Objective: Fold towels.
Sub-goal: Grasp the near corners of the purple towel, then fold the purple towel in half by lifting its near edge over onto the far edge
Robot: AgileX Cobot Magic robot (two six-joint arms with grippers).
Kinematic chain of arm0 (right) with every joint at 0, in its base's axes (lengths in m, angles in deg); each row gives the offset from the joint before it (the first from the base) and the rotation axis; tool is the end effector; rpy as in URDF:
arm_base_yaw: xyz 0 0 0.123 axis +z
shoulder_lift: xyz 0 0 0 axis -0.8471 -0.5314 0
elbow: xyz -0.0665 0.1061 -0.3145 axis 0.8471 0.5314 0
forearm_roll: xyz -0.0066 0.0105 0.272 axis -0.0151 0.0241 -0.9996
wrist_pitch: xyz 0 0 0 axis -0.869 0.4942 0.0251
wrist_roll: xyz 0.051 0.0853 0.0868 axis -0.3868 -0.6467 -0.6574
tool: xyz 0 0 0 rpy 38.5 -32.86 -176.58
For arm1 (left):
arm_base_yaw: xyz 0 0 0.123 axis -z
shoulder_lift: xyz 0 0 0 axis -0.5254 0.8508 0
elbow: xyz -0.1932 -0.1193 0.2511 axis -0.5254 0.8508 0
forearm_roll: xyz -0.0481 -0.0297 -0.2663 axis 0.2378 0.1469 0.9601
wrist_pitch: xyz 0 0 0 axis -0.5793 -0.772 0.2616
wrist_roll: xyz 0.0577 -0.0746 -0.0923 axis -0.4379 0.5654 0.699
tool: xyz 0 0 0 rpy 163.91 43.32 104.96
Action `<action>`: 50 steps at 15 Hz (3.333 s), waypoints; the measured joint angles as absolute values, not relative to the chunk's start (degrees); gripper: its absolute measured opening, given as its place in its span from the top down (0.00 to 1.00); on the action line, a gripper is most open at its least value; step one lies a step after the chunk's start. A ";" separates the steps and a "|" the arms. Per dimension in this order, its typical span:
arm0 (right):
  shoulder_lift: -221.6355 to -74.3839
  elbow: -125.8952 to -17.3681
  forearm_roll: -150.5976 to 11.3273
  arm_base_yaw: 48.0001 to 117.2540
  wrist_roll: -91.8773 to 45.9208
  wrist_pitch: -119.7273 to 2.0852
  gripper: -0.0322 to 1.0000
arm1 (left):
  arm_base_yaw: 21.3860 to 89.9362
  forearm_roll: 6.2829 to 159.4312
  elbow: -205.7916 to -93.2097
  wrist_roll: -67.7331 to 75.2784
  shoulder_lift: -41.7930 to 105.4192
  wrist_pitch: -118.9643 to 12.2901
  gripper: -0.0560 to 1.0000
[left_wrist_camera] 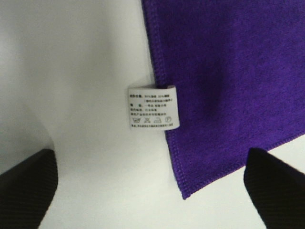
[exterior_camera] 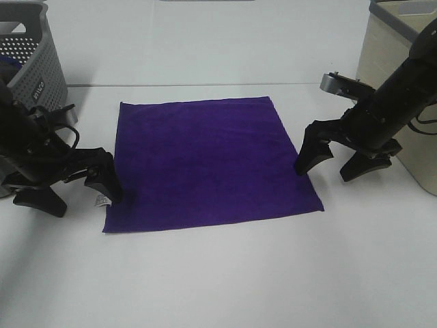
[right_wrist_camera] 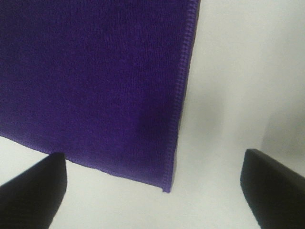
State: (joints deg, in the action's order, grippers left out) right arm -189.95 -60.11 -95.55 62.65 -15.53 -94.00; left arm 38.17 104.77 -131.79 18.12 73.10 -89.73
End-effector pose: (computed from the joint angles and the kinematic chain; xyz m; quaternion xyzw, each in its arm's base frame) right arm 0.4087 0.0855 0.1265 -0.0970 0.9721 0.1978 0.0807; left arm 0.3809 -0.0930 0.1054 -0.0065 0.9794 -0.1975 0.0411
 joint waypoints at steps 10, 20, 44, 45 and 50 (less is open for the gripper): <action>-194.36 -60.74 -97.09 62.65 -15.53 -94.23 0.08 | 41.78 106.72 -133.05 17.61 75.11 -89.22 0.01; -196.71 -61.49 -96.29 72.51 -19.89 -88.44 0.40 | 50.95 106.94 -144.63 27.46 83.88 -94.14 0.34; -186.91 -68.82 -91.99 73.14 -29.91 -95.95 0.94 | 52.04 86.49 -152.25 28.89 76.20 -97.01 0.94; -186.91 -68.82 -91.99 73.14 -29.91 -95.95 0.94 | 52.04 86.49 -152.25 28.89 76.20 -97.01 0.94; -194.42 -81.88 -88.78 73.14 -30.49 -92.68 0.94 | 49.34 86.20 -160.61 29.24 79.92 -91.39 0.94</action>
